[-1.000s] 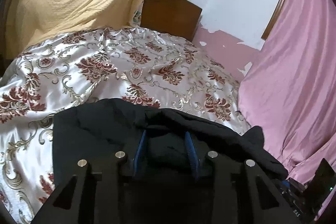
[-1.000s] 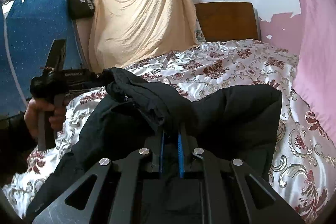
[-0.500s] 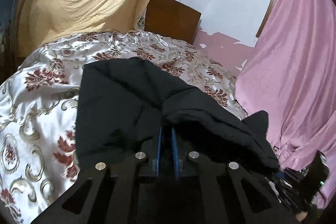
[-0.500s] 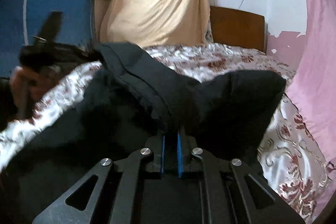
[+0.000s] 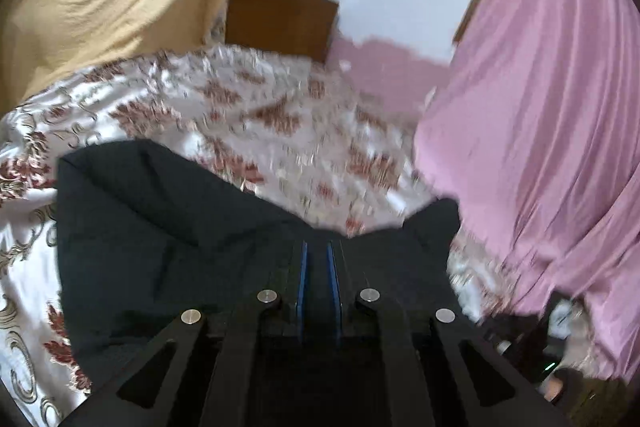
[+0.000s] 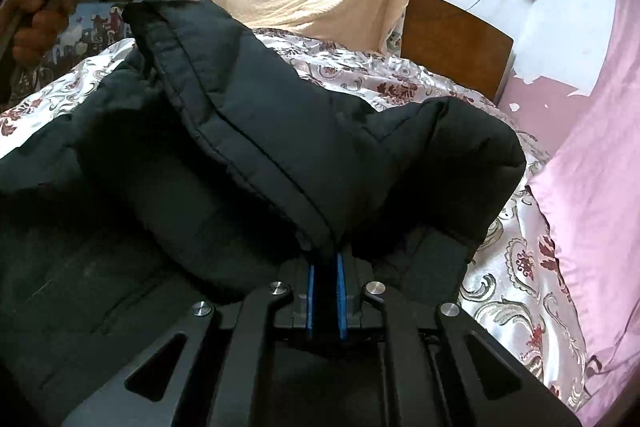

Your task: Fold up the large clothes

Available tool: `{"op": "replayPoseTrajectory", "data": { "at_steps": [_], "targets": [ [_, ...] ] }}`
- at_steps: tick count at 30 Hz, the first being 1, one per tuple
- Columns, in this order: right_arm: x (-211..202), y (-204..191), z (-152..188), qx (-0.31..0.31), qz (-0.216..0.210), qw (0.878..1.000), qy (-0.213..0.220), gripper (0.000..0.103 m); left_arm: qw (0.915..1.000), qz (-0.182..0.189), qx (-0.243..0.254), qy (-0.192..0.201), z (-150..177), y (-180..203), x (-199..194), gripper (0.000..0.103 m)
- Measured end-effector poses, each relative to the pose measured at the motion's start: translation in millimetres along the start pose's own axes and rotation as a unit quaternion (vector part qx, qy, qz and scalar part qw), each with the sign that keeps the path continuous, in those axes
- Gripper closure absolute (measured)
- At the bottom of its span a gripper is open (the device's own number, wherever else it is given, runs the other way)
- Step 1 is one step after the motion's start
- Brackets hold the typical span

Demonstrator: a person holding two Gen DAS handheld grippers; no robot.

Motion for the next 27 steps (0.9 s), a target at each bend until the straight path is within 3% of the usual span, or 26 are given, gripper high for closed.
{"op": "replayPoseTrajectory", "data": {
  "at_steps": [3,6,10,14,17,18,21,24,27],
  "targets": [
    [8.9,5.6,-0.4,0.005,-0.001,1.0,-0.001,0.095,0.9992,-0.025,0.002,-0.032,19.9,-8.3,17.1,0.093],
    [20.8,15.0,0.9,0.023,0.006,1.0,-0.011,0.095,0.9967,-0.052,-0.026,-0.055,42.0,-31.4,37.1,0.093],
    [26.5,37.6,1.8,0.096,0.004,0.995,-0.013,0.095,0.9957,-0.055,-0.061,-0.043,51.9,-44.6,49.9,0.093],
    [11.7,53.9,-21.9,0.15,-0.002,0.988,0.029,0.094,0.9965,-0.061,-0.046,-0.035,54.6,-40.7,55.1,0.093],
    [28.3,51.7,-53.1,0.181,-0.033,0.982,0.046,0.087,0.9969,-0.058,-0.045,-0.029,56.3,-42.5,53.4,0.093],
    [39.4,48.2,-61.8,0.185,-0.042,0.981,0.042,0.079,0.997,-0.056,-0.047,-0.028,56.3,-43.2,53.3,0.093],
    [82.0,32.1,-69.9,0.183,-0.061,0.981,0.003,0.075,0.9976,-0.054,-0.032,-0.029,57.3,-43.6,55.3,0.093],
    [113.4,14.8,-53.2,0.147,-0.048,0.987,-0.042,0.075,0.9983,-0.051,-0.01,-0.024,60.5,-42.2,57.7,0.093],
    [124.6,7.8,-41.0,0.118,-0.04,0.992,-0.033,0.075,0.9987,-0.049,-0.01,-0.014,65.7,-45.2,63.9,0.092]
  ]
}}
Point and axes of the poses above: each gripper's, at about its wrist camera, not at the fingertips, and x roughly the way its jaws point, y to its right, z to its underside, the point moved 2 cm from there along x, roughly the way its jaws point, and after that the axes turned 15 degrees about y, right-handed, at the moved point
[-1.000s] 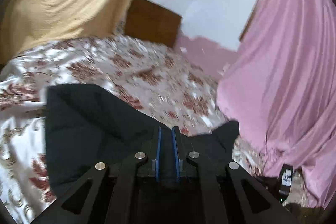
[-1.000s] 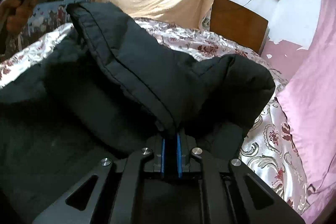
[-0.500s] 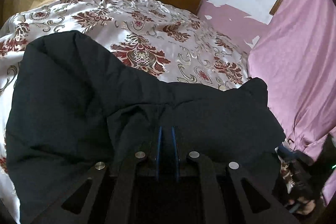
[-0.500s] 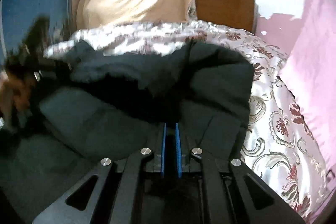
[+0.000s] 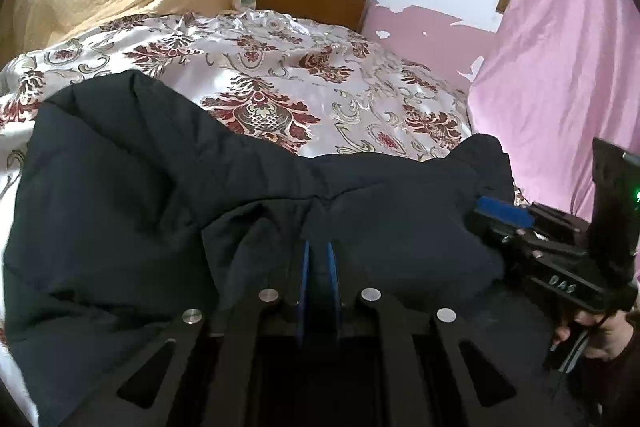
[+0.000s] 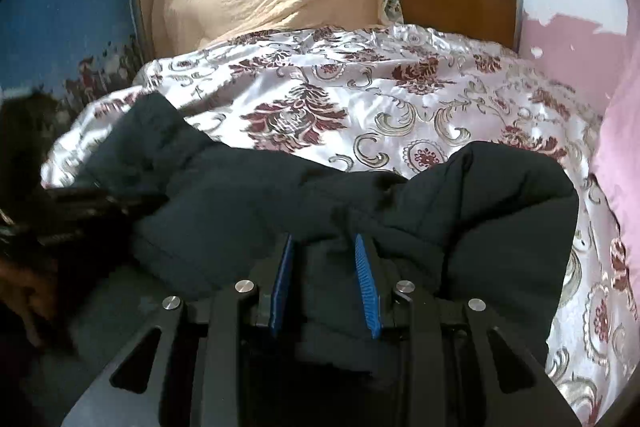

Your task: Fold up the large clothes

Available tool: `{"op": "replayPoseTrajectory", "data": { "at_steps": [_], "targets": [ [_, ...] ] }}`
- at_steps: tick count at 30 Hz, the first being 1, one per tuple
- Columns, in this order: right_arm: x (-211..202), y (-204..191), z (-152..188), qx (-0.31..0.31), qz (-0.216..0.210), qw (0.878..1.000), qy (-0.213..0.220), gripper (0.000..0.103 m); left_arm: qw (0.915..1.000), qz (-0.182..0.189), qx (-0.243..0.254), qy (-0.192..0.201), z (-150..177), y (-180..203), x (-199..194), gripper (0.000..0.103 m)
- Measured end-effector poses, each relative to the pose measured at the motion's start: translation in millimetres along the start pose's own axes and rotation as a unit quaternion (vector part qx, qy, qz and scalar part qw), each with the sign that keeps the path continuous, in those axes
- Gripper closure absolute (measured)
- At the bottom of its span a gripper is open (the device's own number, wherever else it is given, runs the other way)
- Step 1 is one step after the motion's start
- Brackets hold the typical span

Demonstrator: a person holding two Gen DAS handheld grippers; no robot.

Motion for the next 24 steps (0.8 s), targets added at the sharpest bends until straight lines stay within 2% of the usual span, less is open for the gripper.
{"op": "replayPoseTrajectory", "data": {
  "at_steps": [7,13,18,24],
  "targets": [
    [38.9,11.5,6.4,0.01,-0.011,1.0,0.006,0.075,0.9998,-0.018,0.004,0.004,2.9,-5.1,23.2,0.093],
    [72.5,27.6,13.8,0.066,-0.039,0.997,0.003,0.075,0.9998,-0.02,-0.01,-0.003,1.4,-12.5,41.9,0.093],
    [90.4,28.0,15.9,0.063,-0.038,0.997,0.002,0.075,0.9995,-0.029,-0.009,-0.007,1.8,-14.5,52.0,0.093],
    [75.4,22.5,16.3,0.051,-0.026,0.998,0.028,0.074,0.9993,-0.009,-0.03,0.021,2.4,-16.6,33.3,0.093]
  ]
}}
Point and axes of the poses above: each gripper's, at about its wrist camera, not at the fingertips, and x roughly the way its jaws point, y to its right, z to its underside, the point moved 2 cm from there along x, roughly the way its jaws point, and after that the axes turned 15 degrees about y, right-handed, at the moved point
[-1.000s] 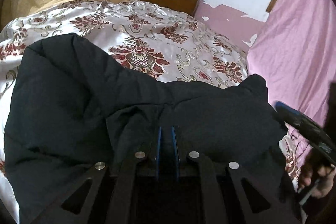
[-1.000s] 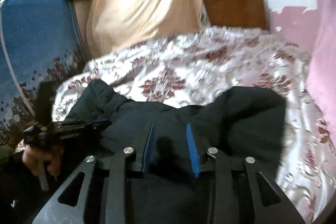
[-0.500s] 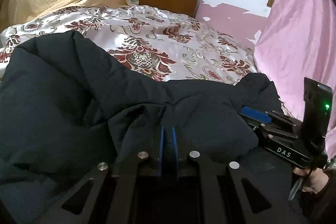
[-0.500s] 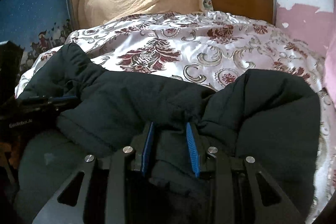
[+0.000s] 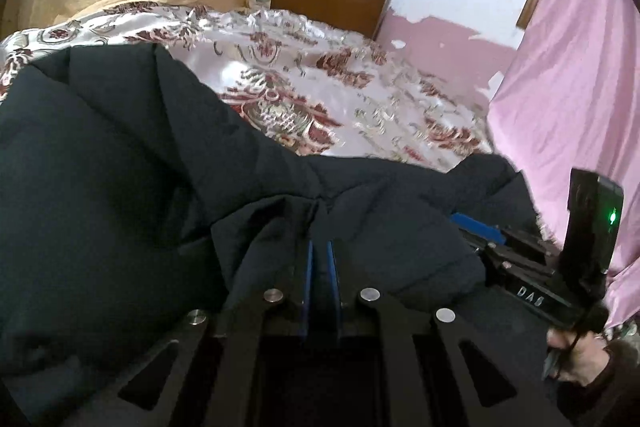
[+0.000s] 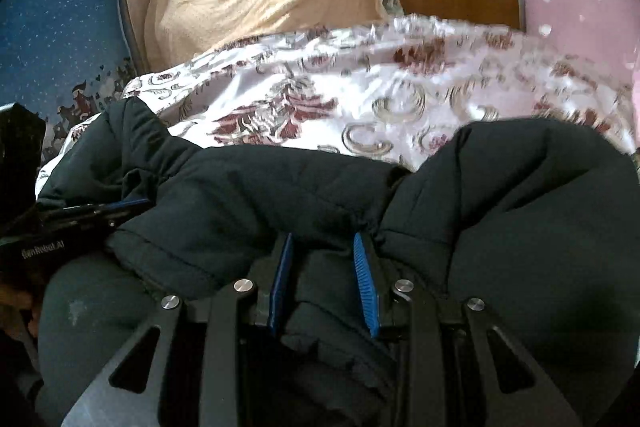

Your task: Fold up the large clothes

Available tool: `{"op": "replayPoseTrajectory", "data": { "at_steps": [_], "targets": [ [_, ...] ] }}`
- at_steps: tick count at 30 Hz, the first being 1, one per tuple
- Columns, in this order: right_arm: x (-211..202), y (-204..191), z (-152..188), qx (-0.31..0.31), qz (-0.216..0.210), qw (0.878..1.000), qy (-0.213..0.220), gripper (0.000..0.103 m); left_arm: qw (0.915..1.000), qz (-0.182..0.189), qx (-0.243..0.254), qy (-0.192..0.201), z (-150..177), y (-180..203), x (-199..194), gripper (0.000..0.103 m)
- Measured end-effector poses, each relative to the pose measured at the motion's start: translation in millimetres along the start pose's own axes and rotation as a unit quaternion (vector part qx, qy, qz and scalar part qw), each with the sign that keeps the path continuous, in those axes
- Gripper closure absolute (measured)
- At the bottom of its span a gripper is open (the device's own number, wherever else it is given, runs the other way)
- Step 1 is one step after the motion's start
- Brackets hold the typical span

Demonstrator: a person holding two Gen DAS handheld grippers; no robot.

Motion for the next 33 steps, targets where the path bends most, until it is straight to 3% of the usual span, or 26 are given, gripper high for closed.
{"op": "replayPoseTrajectory", "data": {
  "at_steps": [2,3,4,5,7,9,13,15,18,24,33],
  "targets": [
    [-11.9,-3.4,-3.6,-0.006,0.006,1.0,0.007,0.071,0.9998,0.01,-0.014,0.006,-3.3,0.7,-12.6,0.086],
    [-20.5,-4.8,-5.1,0.0,0.005,1.0,0.007,0.064,0.9996,0.012,-0.024,0.003,-5.2,1.7,-20.3,0.08],
    [-30.4,-5.4,-6.5,0.011,0.001,1.0,0.008,0.054,0.9994,0.014,-0.031,0.001,-6.8,4.1,-28.0,0.061],
    [-37.9,-5.2,-7.3,0.018,0.001,1.0,0.009,0.048,0.9993,0.015,-0.033,0.001,-7.7,8.0,-33.9,0.032],
    [-54.4,-4.0,-8.1,0.031,0.004,1.0,0.004,0.026,0.9999,0.001,-0.014,0.0,-8.3,21.6,-47.1,0.001],
    [-71.1,-1.5,-6.4,0.047,0.01,0.999,-0.008,0.023,0.9983,-0.055,0.016,-0.012,-5.1,32.2,-58.2,0.0],
    [-106.8,5.4,3.2,0.084,0.014,0.996,-0.016,0.023,0.996,-0.082,0.012,-0.034,6.1,36.9,-85.7,0.0],
    [-132.2,4.9,8.3,0.087,0.019,0.996,-0.013,0.022,0.996,-0.084,0.006,-0.031,9.6,40.5,-106.4,0.0],
    [-166.4,-0.3,17.4,0.079,0.028,0.996,-0.024,0.013,0.995,-0.093,0.01,-0.034,17.1,48.4,-141.5,0.0],
    [-245.9,-27.0,22.5,0.033,0.017,0.999,-0.016,0.002,0.9935,-0.098,0.055,-0.018,37.0,76.9,-219.6,0.0],
    [-352.5,-56.7,25.1,0.026,0.015,0.999,0.016,0.002,0.9893,-0.104,0.102,-0.002,57.8,114.2,-311.3,0.0]
  ]
}}
Point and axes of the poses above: each gripper's, at about its wrist camera, not at the fingertips, and x roughly the way its jaws point, y to its right, z to its underside, the point moved 2 cm from there along x, roughly the way its jaws point, and after that the axes turned 15 degrees about y, right-handed, at the moved point
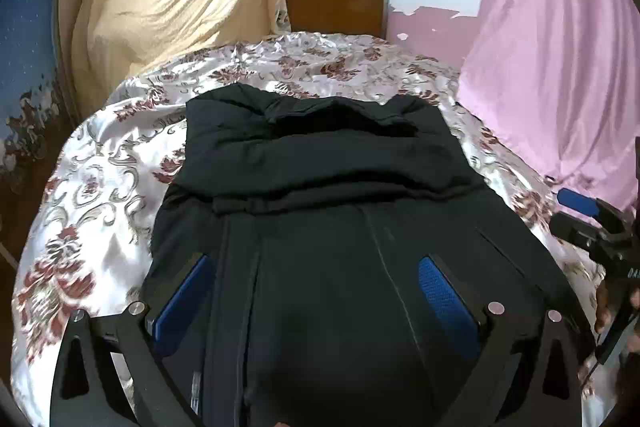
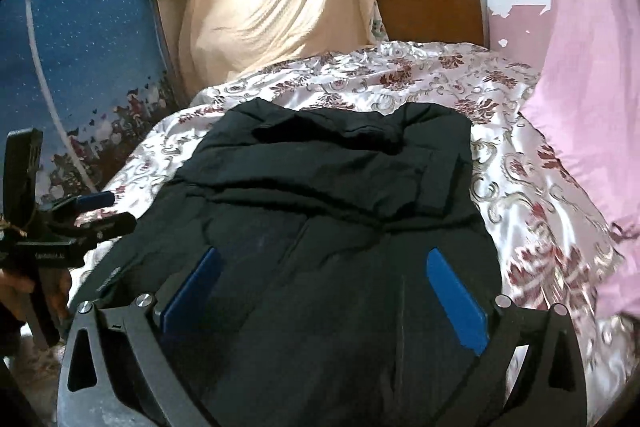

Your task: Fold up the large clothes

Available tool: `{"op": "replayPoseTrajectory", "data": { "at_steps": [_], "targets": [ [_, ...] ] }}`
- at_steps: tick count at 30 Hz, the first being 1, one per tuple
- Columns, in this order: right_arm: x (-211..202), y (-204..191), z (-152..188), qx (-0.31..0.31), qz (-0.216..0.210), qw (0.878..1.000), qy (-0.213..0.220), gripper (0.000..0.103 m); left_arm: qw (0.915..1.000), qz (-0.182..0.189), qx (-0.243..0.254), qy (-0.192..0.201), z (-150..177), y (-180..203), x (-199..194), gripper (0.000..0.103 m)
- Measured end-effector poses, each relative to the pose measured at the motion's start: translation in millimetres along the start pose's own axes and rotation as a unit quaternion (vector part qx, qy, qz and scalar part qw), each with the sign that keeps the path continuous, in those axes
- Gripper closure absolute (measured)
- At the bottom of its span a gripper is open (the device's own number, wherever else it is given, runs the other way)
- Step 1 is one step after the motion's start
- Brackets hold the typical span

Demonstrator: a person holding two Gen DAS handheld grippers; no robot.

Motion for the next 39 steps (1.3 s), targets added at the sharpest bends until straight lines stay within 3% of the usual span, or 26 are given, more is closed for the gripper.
{"op": "replayPoseTrajectory", "data": {
  "at_steps": [8,22,31,35,39],
  "targets": [
    [-65.0,-13.4,12.9,-0.015,0.003,1.0,0.006,0.002,0.9994,-0.015,0.03,0.005,15.7,8.2,-66.6,0.0],
    [-131.6,-35.6,26.0,-0.051,0.015,0.998,0.027,0.002,0.9991,-0.026,0.031,0.015,37.6,-0.4,-125.8,0.0],
    [-150.1,-33.0,71.1,-0.084,0.019,0.996,-0.035,0.002,0.9979,0.003,0.054,-0.037,90.6,-15.6,-142.1,0.0],
    [-151.8,-30.4,89.9,-0.105,0.021,0.991,-0.076,0.002,0.9933,0.027,0.063,-0.093,111.1,-20.4,-142.1,0.0],
    [-153.5,-32.1,108.1,-0.14,0.028,0.984,-0.106,0.002,0.989,0.024,0.09,-0.115,120.8,-19.5,-143.3,0.0]
  ]
}}
Point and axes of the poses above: each gripper's, at about its wrist camera, not at the fingertips, and x roughly the way its jaws point, y to its right, z to its underside, the point moved 2 cm from there along x, roughly the way its jaws point, and after that the axes turned 15 degrees about y, right-handed, at the moved point
